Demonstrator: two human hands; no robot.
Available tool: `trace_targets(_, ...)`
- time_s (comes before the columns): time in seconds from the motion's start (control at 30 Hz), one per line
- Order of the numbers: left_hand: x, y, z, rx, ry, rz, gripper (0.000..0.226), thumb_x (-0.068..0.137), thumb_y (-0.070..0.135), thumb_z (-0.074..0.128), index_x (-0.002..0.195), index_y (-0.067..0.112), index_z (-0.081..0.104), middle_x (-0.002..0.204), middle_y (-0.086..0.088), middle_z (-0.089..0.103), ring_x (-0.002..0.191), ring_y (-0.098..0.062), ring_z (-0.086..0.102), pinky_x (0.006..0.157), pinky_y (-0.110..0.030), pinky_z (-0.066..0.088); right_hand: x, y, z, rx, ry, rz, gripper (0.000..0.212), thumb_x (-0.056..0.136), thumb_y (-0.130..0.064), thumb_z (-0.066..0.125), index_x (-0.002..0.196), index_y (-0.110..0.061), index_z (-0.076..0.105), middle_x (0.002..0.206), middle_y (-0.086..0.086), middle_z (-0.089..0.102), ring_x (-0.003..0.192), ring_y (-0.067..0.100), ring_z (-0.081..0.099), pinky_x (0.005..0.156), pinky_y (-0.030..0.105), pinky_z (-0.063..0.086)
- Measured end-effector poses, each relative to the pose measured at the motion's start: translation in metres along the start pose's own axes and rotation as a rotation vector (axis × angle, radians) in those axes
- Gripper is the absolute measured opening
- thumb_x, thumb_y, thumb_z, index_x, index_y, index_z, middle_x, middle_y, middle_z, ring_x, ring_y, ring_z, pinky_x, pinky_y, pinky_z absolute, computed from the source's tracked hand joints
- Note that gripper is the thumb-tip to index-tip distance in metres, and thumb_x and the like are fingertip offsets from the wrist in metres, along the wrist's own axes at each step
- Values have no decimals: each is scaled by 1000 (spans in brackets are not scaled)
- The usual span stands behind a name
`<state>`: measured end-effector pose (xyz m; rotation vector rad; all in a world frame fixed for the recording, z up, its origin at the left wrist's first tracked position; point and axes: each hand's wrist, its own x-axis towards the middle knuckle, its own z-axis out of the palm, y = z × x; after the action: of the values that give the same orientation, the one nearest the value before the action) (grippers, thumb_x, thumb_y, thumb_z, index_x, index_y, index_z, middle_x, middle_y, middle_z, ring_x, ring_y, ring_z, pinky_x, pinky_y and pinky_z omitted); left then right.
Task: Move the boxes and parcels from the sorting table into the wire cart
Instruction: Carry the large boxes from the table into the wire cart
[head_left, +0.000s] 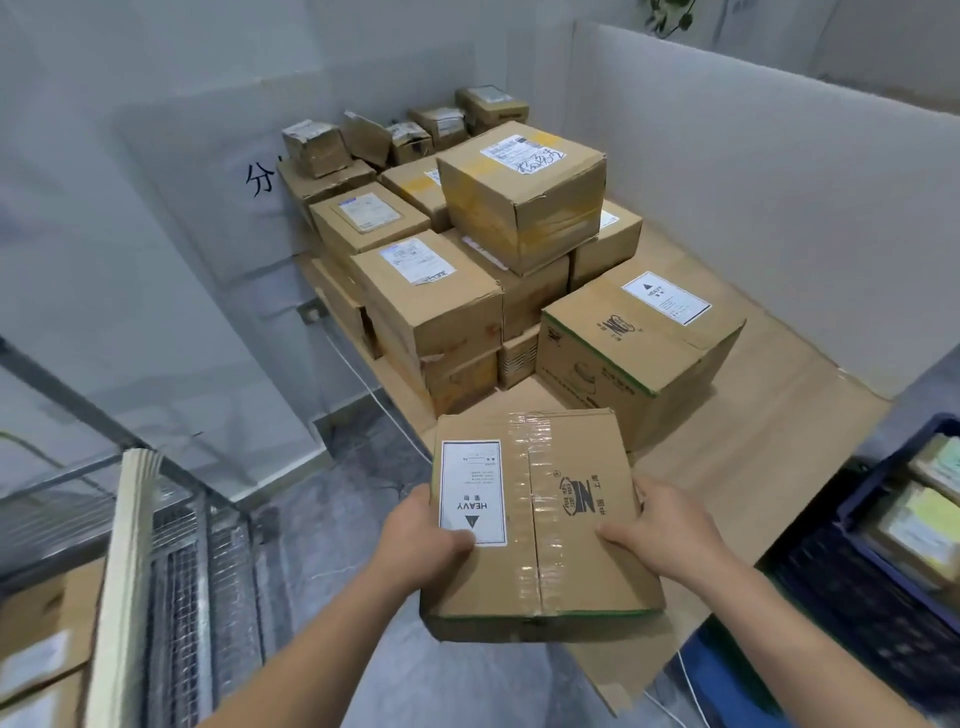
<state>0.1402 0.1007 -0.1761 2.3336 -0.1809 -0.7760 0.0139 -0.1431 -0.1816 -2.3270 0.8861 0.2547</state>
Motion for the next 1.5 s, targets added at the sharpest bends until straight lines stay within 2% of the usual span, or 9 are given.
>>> trace_targets(0.17,7,-10,-1,-113,36,-53,50,73,30,78,117,24,55,112,8,69,97,-14,68,86,-42,59,22,-3,7,126,-40,-9,32,81,-37,79,111,-28,70,110,-4,74,99,19,67,85,38,56)
trace_targets(0.53,-14,-79,-50,-176,241,-216,50,76,28,81,118,19,55,109,5,68,95,-16,65,82,-36,55,26,-80,61,9,-107,-164,38,78,-42,78,110,-22,68,107,-1,74,99,24,67,81,36,53)
trace_targets(0.7,-34,-133,-97,-224,335,-259,47,78,25,81,116,18,54,103,5,66,90,-13,63,69,-29,48,12,-148,105,-15,-153,-241,36,77,-43,77,106,-24,65,106,-2,74,99,25,67,78,34,52)
trace_targets(0.9,-60,-205,-165,-313,462,-314,52,77,25,83,118,18,53,108,4,66,94,-16,64,75,-32,50,-15,-253,154,-32,-199,-371,28,78,-38,77,97,-29,58,109,-1,74,102,29,67,82,36,53)
trace_targets(1.0,-73,-239,-197,-357,535,-337,54,77,25,83,120,20,51,111,4,67,97,-19,66,85,-39,57,-31,-306,180,-26,-225,-447,35,76,-40,80,97,-34,53,107,-4,72,102,26,67,88,41,55)
trace_targets(1.17,-97,-291,-247,-439,647,-383,56,77,20,82,121,22,47,114,4,67,98,-18,65,83,-38,56,-49,-385,225,-30,-277,-568,37,75,-37,81,93,-40,49,99,-13,67,101,23,66,86,40,53)
trace_targets(1.27,-110,-319,-273,-469,704,-431,55,77,21,81,120,22,46,111,6,66,97,-18,65,80,-37,54,-52,-431,254,-47,-315,-626,44,73,-41,81,107,-35,53,108,-12,68,103,22,65,85,39,51)
trace_targets(1.4,-121,-352,-301,-552,809,-501,55,79,16,79,119,23,43,109,6,61,97,-18,63,68,-29,46,-50,-492,296,-85,-380,-721,49,73,-43,82,111,-33,52,108,-12,68,103,21,64,86,39,52)
trace_targets(1.5,-122,-377,-318,-582,882,-571,55,78,16,79,117,24,42,107,7,60,98,-18,61,70,-32,45,-46,-538,333,-136,-443,-802,58,73,-45,82,120,-32,52,107,-12,66,104,21,65,86,40,53)
